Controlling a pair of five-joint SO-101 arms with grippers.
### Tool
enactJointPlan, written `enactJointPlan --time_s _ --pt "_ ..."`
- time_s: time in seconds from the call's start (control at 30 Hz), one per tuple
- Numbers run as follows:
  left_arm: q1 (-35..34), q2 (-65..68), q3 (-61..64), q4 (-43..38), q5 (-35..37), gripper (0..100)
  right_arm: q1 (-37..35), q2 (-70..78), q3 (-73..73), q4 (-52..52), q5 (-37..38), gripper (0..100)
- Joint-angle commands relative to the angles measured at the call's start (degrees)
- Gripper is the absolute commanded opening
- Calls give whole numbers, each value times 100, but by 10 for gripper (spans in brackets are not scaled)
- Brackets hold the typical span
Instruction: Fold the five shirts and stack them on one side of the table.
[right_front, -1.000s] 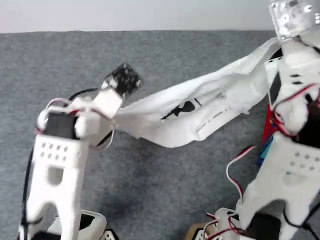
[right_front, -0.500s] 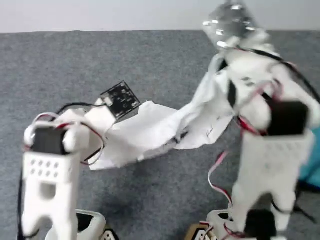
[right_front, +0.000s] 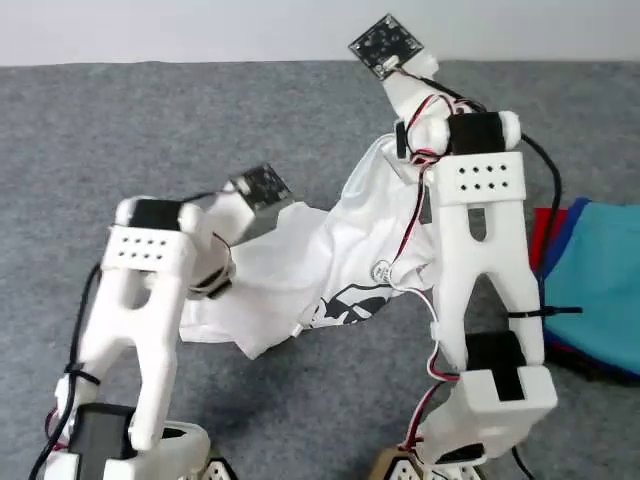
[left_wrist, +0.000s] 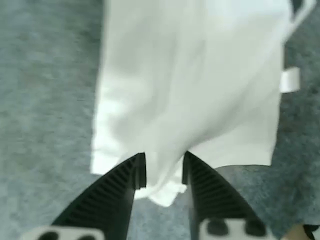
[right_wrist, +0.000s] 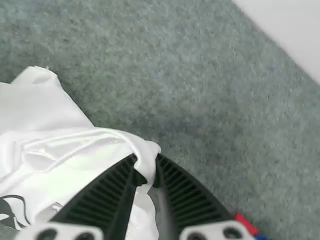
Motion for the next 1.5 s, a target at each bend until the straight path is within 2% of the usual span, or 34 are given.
enactJointPlan --time_s 0.0,0.17,0.43,0.57,0.77,1.23,1.37,1.47 --pt "-53 0 -919 651 -35 141 286 40 -35 -127 -53 10" --pt "202 0 -1684 1538 -44 140 541 84 -35 -127 -53 10" --pt "1442 -141 -646 1547 308 141 576 75 -35 -127 -53 10" --pt "1820 -123 101 1143 501 142 585 66 -35 -127 -53 10" --pt "1785 -114 743 633 774 217 585 66 -35 -119 -53 10" --pt "1530 -105 1886 -1081 791 218 576 101 -35 -92 -53 10" --pt "1538 -88 2273 -1380 791 213 576 101 -35 -92 -53 10" --pt "1538 79 2325 -1398 791 174 576 92 -35 -92 -53 10"
